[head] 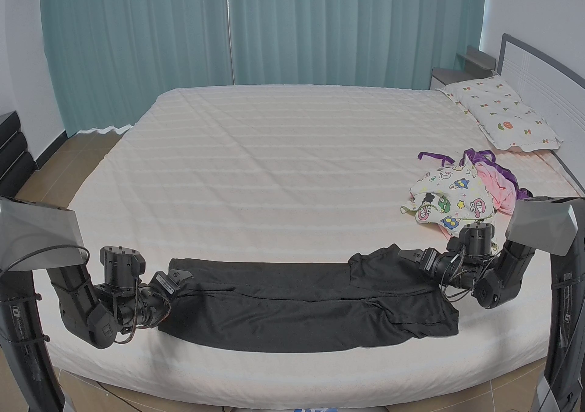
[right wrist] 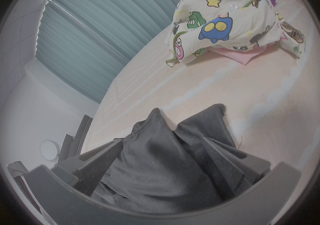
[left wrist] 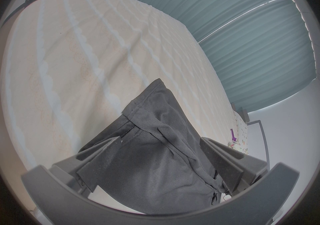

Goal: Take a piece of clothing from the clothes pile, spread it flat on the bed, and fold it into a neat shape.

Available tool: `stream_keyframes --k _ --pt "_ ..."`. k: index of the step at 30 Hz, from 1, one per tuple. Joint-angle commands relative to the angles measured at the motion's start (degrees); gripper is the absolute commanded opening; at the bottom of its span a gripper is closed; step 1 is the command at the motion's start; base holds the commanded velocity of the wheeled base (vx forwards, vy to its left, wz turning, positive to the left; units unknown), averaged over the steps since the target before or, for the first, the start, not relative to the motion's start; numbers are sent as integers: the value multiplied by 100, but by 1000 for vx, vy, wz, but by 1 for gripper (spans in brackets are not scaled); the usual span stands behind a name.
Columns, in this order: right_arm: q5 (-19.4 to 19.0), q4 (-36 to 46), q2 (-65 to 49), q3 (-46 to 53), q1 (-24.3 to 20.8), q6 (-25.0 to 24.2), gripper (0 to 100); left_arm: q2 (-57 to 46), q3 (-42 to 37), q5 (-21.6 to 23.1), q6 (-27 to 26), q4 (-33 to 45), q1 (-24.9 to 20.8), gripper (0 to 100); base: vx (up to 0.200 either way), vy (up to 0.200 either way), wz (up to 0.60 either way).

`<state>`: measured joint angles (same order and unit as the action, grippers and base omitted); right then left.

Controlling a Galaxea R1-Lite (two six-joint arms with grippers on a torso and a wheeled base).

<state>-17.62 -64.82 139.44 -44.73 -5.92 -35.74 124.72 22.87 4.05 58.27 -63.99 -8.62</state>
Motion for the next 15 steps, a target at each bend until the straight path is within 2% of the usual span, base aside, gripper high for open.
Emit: stream_keyframes --k 1,6,7,15 --pt "-5 -5 101 -36 -14 15 100 26 7 0 0 0 1 100 0 0 0" --pt "4 -5 119 -54 -32 15 100 43 7 0 0 0 1 100 0 0 0" --pt "21 -5 101 -54 -23 15 0 61 7 0 0 0 1 100 0 0 0" --pt "74 4 -136 289 30 24 0 96 7 0 0 0 1 100 0 0 0"
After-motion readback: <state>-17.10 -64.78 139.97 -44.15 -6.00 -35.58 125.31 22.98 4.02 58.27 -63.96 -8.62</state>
